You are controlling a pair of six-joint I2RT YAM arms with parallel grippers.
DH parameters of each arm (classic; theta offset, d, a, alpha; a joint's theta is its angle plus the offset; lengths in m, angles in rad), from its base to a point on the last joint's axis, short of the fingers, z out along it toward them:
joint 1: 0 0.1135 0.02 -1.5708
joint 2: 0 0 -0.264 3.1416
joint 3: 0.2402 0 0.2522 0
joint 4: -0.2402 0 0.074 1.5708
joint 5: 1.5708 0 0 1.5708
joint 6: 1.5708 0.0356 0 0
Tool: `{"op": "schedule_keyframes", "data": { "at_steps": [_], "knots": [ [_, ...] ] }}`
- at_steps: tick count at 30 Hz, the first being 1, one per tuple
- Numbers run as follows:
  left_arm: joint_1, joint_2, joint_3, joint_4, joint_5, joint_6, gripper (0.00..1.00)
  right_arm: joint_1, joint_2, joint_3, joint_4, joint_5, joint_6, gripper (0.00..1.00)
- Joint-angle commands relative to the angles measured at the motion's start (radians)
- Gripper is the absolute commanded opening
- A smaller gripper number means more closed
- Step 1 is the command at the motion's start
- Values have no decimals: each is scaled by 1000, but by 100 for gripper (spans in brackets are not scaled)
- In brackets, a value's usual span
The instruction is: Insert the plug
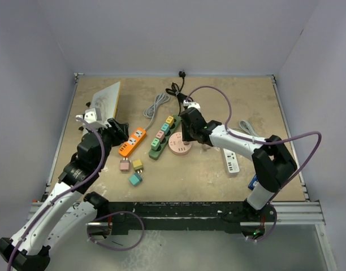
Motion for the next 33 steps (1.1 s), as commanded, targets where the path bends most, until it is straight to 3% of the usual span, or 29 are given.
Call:
{"op": "schedule_keyframes", "data": {
  "at_steps": [1,3,5,14,17,20,23,29,33],
  "knots": [
    [1,19,10,-6,-1,-43,59,-22,-47,58,-174,-28,2,42],
    [1,33,14,-30,-11,-76,60,-29,-92,100,-180,-4,9,55],
    [1,48,20,-75,-35,-133,61,-30,-144,129,-171,9,12,60],
    [1,171,-30,-399,-103,-428,64,-31,-296,5,-12,14,39,62],
    [1,194,-86,-399,-52,-469,61,-32,-310,-35,24,-16,46,63],
    [1,215,-129,-389,-33,-493,49,-32,-311,-51,42,-33,51,62],
    [0,241,-157,-371,-35,-489,46,-32,-317,-62,57,-44,49,61],
    [1,343,-168,-309,12,-438,60,-32,-338,-93,92,-51,41,61],
    [1,415,-165,-290,3,-422,61,-32,-340,-100,99,-57,43,61]
  ]
}}
